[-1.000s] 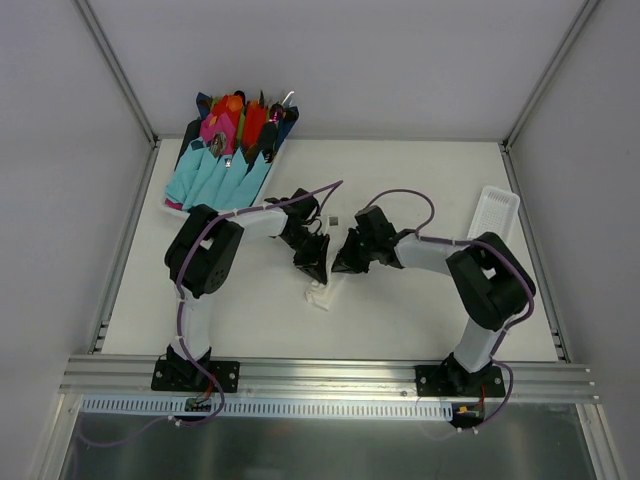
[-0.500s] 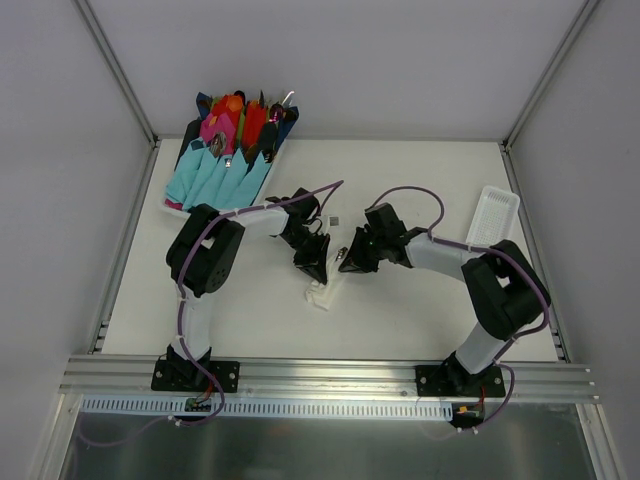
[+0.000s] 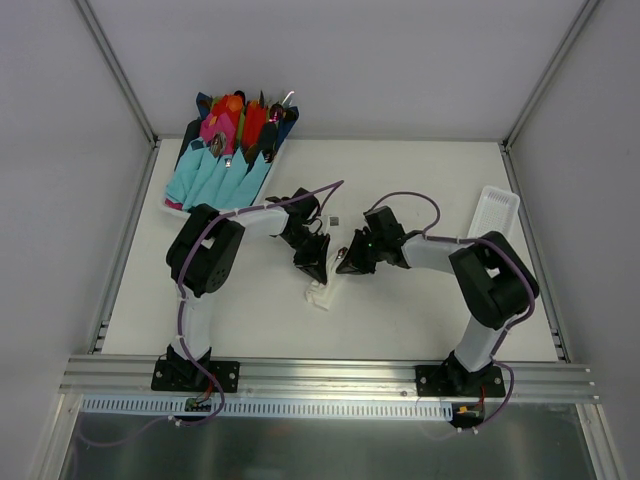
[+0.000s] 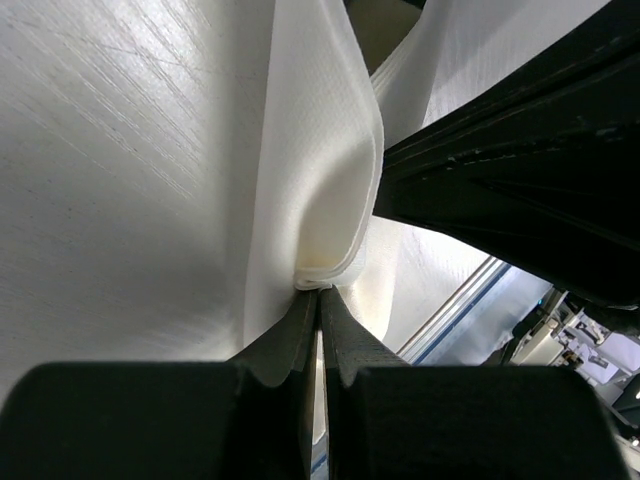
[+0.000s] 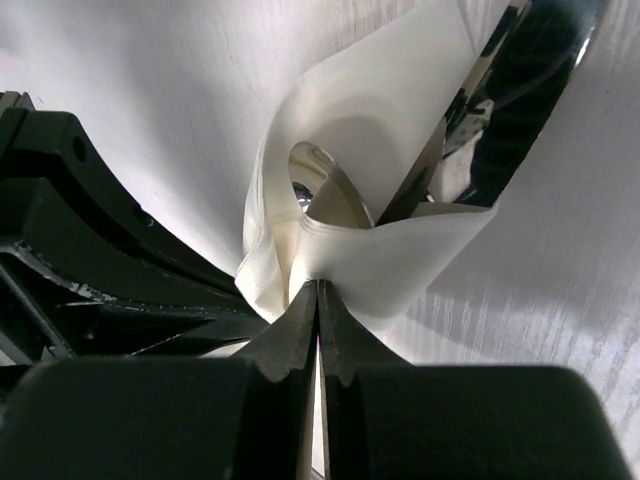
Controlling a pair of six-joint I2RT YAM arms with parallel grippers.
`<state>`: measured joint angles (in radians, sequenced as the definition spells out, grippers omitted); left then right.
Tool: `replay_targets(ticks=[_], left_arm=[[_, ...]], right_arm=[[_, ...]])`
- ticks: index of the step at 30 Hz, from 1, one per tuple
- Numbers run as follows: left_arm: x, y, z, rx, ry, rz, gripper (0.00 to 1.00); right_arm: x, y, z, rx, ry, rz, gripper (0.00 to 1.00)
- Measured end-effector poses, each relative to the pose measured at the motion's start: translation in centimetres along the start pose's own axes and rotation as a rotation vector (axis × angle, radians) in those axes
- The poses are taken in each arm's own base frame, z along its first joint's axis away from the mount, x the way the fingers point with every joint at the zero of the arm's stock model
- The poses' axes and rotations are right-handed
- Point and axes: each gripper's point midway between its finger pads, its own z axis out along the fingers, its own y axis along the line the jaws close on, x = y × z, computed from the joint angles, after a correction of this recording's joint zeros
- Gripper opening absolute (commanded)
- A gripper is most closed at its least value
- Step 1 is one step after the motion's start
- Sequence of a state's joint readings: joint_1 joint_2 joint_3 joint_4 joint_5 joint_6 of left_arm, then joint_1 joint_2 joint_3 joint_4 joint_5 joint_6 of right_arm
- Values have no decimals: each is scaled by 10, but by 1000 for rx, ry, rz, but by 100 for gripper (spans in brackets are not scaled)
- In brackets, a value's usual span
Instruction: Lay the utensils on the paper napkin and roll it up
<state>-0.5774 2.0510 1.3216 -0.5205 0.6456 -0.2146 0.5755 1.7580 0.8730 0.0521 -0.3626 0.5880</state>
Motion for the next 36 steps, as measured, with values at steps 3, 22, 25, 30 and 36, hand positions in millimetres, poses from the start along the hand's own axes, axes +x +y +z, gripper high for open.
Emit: replay_targets(ticks=[3,22,25,30,36], left_arm=[[-1,-2,-1,2,-4,1,0],[-3,-61,-14,206,4,-37,0],[-7,-70,-13,239,-6,-41,0],[-13,-75,-12,272,-23,-56,0],[-12,-65,4,276,-22,-102,0]], right_arm=[[0,1,3,-13,3,11,0],[0,2,8,-47,-10,62,0],[0,2,8,-51,-10,65,0],[0,1,7,-57,-11,68,0],[-1,1,7,-59,-10,72,0]])
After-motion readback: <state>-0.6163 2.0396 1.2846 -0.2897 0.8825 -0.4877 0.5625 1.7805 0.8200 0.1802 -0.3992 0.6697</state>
